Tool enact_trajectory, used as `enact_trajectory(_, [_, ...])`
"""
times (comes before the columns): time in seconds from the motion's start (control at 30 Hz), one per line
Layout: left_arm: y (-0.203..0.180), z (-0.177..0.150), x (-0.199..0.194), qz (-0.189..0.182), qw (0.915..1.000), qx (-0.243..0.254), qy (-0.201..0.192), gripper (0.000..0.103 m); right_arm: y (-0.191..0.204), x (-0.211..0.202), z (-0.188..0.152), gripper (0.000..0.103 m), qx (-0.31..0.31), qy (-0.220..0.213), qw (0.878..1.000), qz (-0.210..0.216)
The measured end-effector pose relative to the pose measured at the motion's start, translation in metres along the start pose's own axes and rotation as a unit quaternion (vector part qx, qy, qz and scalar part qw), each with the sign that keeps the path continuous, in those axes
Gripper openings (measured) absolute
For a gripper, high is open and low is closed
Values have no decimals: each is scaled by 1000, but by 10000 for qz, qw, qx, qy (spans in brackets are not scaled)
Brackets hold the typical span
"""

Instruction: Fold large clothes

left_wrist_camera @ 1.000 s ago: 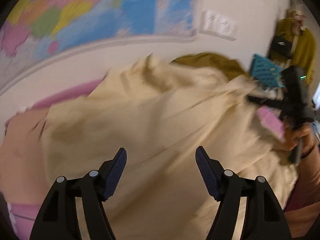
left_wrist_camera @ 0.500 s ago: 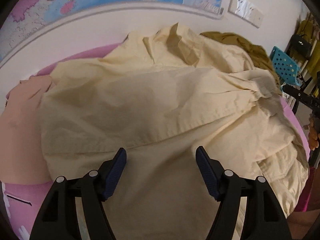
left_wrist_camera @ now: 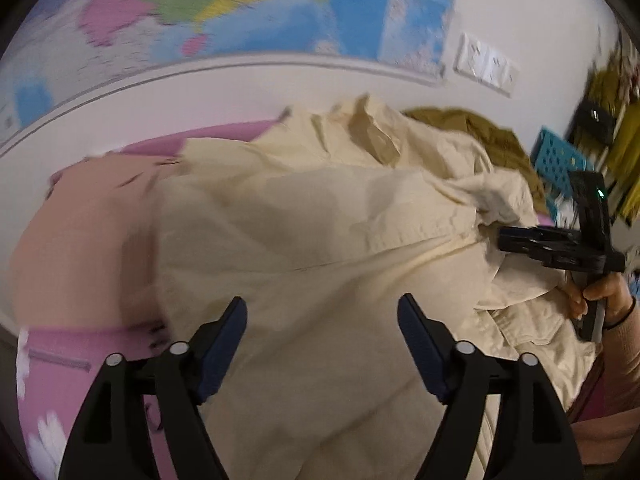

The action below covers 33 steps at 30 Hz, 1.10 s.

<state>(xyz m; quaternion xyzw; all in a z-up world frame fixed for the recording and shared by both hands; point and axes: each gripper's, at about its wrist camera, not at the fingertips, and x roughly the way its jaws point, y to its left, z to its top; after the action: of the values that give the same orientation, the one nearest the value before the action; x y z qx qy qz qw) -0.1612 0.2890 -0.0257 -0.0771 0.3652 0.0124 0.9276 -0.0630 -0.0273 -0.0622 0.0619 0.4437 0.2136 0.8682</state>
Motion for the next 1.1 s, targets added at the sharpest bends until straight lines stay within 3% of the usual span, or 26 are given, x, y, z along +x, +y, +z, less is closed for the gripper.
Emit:
enact_trajectory(0.2, [32,-35,-37,-64,9988,-449,-171,77,-13,-75,-30,63,294,-590,9972,353])
enact_trajectory(0.43, [62,-89,-49,-362,9939,-1038,118,82,-40,-122,-88,73,1108,-860,9900,179])
enact_trajectory(0.57, [67,-113,-50,-466,9913,-1210,240,84,-58,-133,-118,77,1497,-851,9849,177])
enact_trajectory(0.7, [70,-129,-48,-857,9846,-1490,315,88,-70,-139,-145,83,1729,-806,9815,145])
enact_trajectory(0.87, [58,-137,-41,-1035,9837,-1411,417,88,-82,-142,-174,86,2116,-882,9729,294])
enact_trajectory(0.93, [54,-139,-40,-1098,9840,-1344,412,90,-82,-141,-180,87,2122,-806,9733,355])
enact_trajectory(1.0, [50,-140,-38,-1469,9787,-1362,440,95,-78,-139,-183,87,2048,-757,9748,448])
enact_trajectory(1.1, [38,-142,-36,-1502,9803,-1207,431,96,-65,-133,-184,88,1768,-684,9793,705])
